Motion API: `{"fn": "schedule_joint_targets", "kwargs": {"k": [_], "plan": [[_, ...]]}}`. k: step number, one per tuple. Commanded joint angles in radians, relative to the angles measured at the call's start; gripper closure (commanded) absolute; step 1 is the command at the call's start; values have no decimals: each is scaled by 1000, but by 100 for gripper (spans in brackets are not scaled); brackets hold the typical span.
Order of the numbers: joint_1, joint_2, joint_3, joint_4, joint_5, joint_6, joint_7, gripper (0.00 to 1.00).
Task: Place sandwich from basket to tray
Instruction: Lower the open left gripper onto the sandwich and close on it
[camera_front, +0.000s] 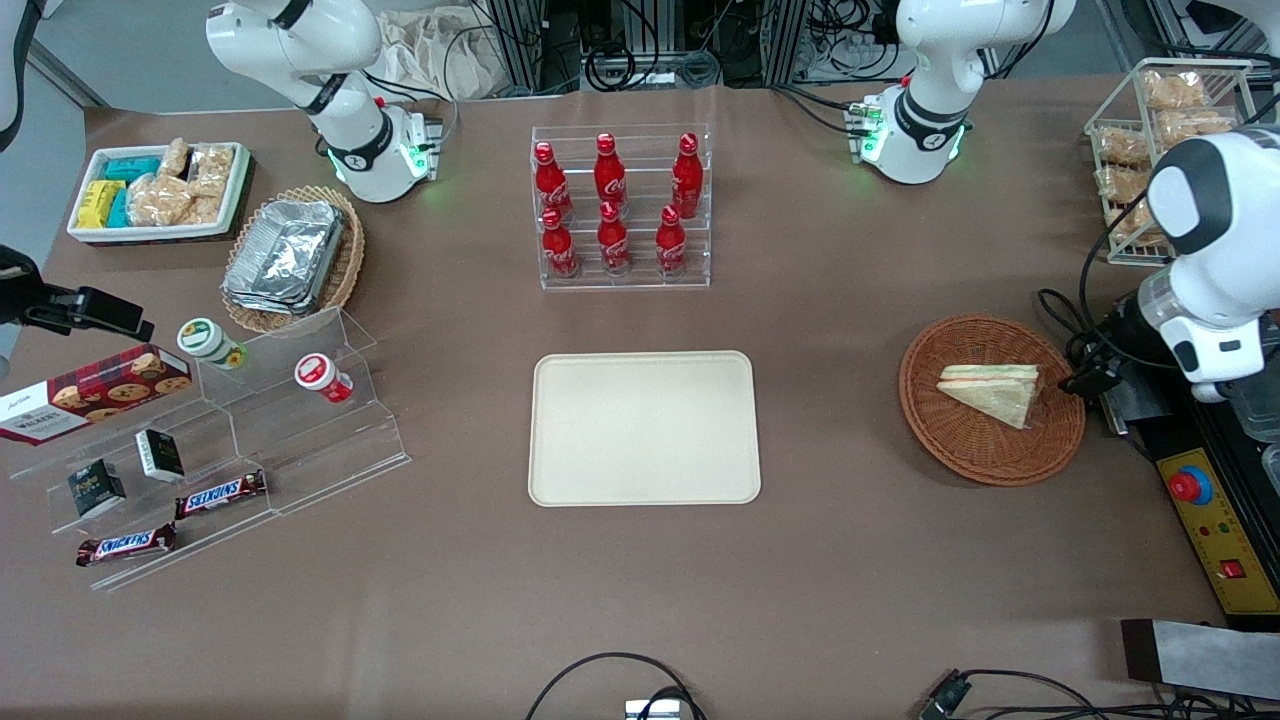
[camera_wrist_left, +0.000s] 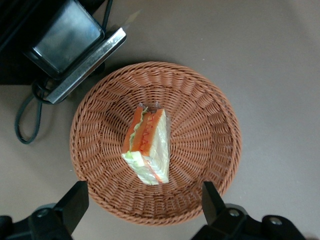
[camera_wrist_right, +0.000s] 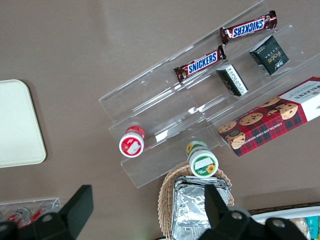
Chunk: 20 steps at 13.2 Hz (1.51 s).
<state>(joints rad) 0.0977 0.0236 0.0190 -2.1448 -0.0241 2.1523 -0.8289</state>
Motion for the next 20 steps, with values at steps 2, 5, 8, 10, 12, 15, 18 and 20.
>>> {"fn": "schedule_joint_targets", "kwargs": {"k": [2,5,8,10,12,15,18,20], "plan": [[5,-22,-2,-121,-16,144,-55,0],[5,13,-2,-168,-42,242,-55,0],[5,39,-2,-227,-43,343,-55,0],[5,65,-2,-236,-43,377,-55,0],[5,91,-2,-248,-43,421,-55,0],[4,114,-4,-250,-43,449,-55,0],[0,147,-5,-250,-43,485,-55,2],[-1,148,-5,-250,-43,486,-55,21]]}}
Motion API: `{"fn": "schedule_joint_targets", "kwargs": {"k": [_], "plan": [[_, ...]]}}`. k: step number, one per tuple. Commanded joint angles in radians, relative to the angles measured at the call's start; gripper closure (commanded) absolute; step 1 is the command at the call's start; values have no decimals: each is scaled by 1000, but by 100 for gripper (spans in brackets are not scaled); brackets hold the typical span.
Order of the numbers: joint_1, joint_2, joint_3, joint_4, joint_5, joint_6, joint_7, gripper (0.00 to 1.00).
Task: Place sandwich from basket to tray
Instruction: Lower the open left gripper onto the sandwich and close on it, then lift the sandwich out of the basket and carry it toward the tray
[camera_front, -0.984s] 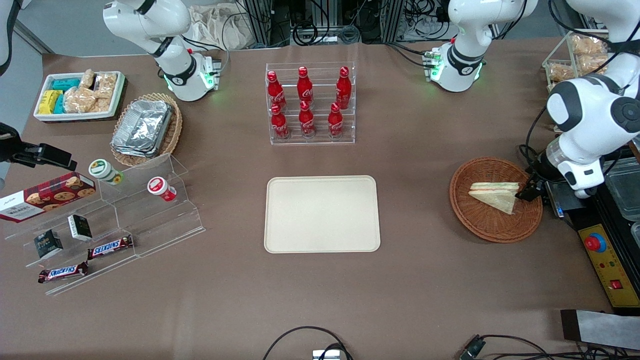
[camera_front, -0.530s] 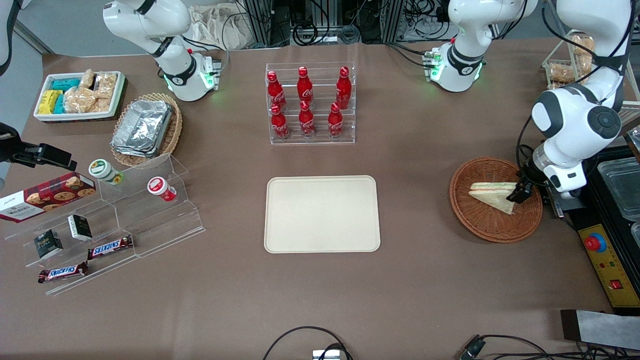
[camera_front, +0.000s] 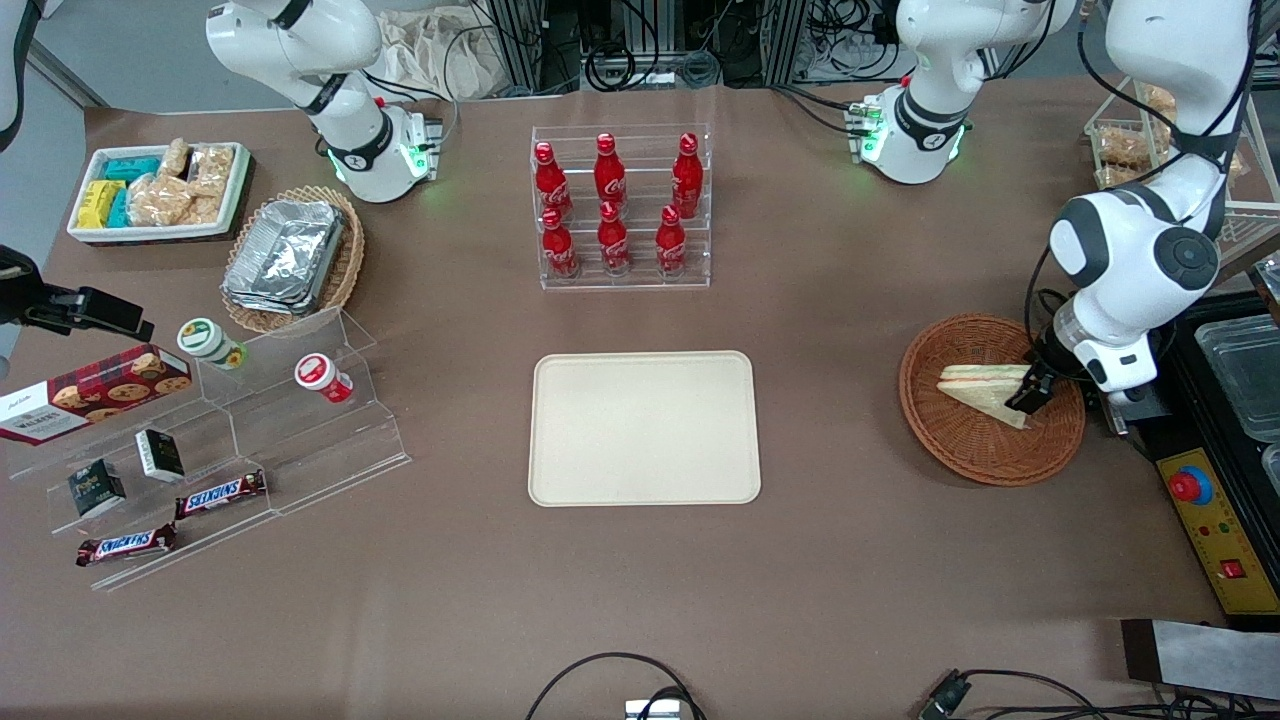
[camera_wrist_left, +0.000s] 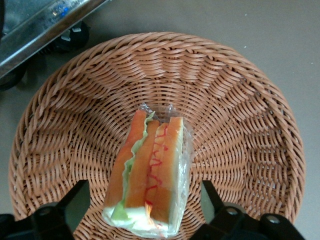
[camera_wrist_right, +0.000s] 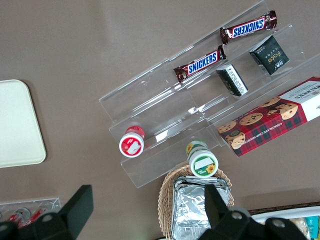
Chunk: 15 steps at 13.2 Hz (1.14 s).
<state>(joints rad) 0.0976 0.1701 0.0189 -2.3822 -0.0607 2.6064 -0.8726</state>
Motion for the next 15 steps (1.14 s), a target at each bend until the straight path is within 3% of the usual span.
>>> {"fn": "schedule_joint_targets", "kwargs": {"k": [1,2,3,5,12,15], "plan": [[-2,2,-5,-11,-7,32,-11,37],[-6,2,-5,-11,-7,31,-11,57],[-6,2,-7,-11,-7,30,-11,69],[-6,-4,-8,-11,-7,24,-9,75],[-7,-125,-23,11,22,-121,49,75],[-7,-167,-75,101,42,-286,112,75]]}}
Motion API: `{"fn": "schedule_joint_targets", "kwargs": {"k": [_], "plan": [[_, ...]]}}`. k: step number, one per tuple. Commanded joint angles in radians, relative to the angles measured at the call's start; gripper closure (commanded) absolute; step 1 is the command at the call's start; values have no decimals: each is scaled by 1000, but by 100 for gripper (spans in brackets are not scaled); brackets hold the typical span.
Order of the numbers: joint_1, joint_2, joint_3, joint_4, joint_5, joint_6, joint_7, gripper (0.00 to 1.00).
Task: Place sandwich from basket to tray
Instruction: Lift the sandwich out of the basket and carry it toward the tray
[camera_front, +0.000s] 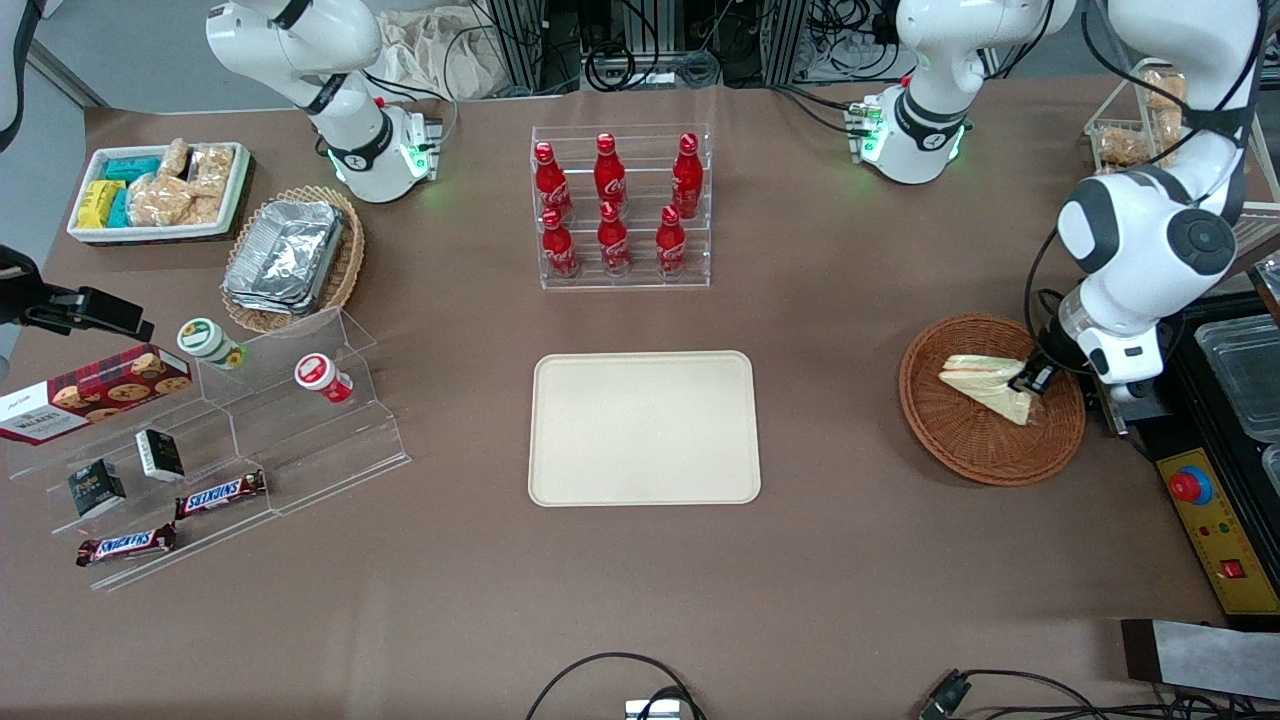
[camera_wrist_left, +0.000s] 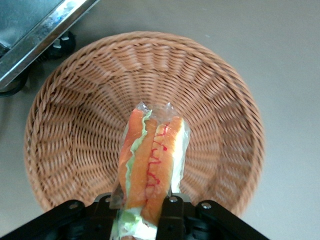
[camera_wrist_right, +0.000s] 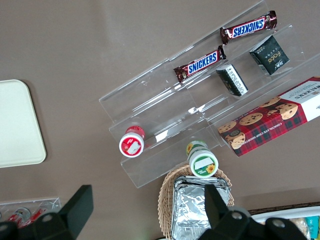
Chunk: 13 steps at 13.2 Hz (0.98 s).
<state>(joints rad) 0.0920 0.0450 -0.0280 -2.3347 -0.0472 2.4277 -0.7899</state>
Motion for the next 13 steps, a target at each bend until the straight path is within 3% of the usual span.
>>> {"fn": "schedule_joint_targets", "kwargs": {"k": [1,4,13], "plan": [[-2,-53,-52,96,65,-175,43,75],[-2,-56,-134,213,124,-338,50,75],[-2,-37,-374,285,142,-343,178,74]]}}
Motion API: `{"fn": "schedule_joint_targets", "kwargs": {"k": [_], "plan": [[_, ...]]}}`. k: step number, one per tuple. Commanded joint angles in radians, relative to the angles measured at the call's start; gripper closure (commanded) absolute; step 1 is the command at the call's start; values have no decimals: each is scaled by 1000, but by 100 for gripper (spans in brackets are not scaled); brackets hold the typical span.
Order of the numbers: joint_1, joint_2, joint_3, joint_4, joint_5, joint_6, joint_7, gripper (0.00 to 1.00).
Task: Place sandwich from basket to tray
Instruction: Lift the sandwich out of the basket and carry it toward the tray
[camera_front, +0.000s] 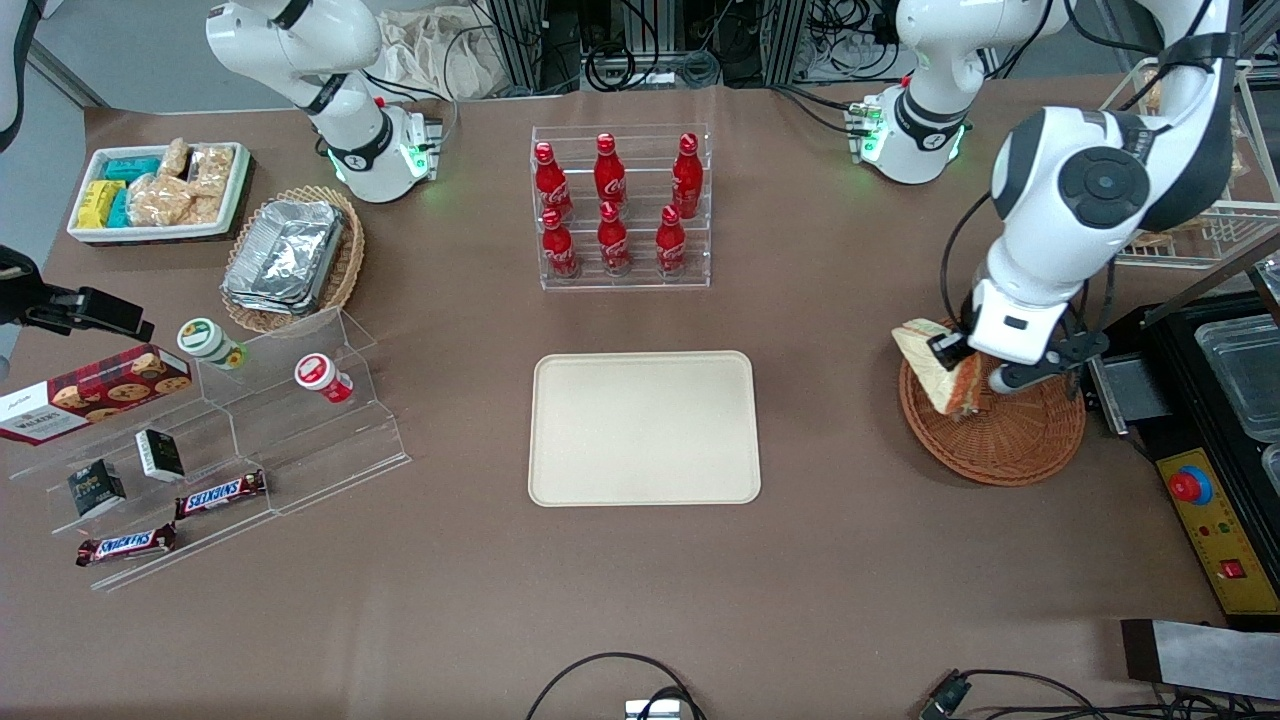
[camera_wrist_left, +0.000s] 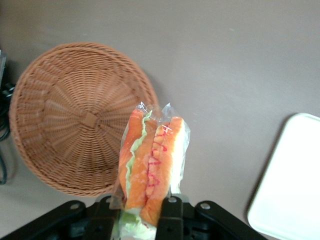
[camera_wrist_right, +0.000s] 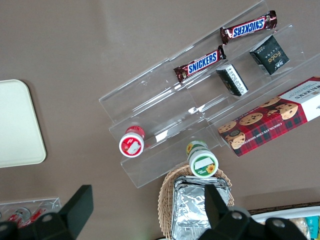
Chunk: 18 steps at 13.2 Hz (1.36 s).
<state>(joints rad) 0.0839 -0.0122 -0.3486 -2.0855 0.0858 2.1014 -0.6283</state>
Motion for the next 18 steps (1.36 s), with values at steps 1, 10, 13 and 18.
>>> {"fn": "schedule_joint_targets", "kwargs": {"k": [1,10,13,18], "plan": [[7,26,-85,45,9,-14,16,73],[-98,219,-194,220,46,-12,-1,66],[-156,316,-194,278,97,-6,-63,66],[-227,514,-194,420,224,-6,-194,66]]}}
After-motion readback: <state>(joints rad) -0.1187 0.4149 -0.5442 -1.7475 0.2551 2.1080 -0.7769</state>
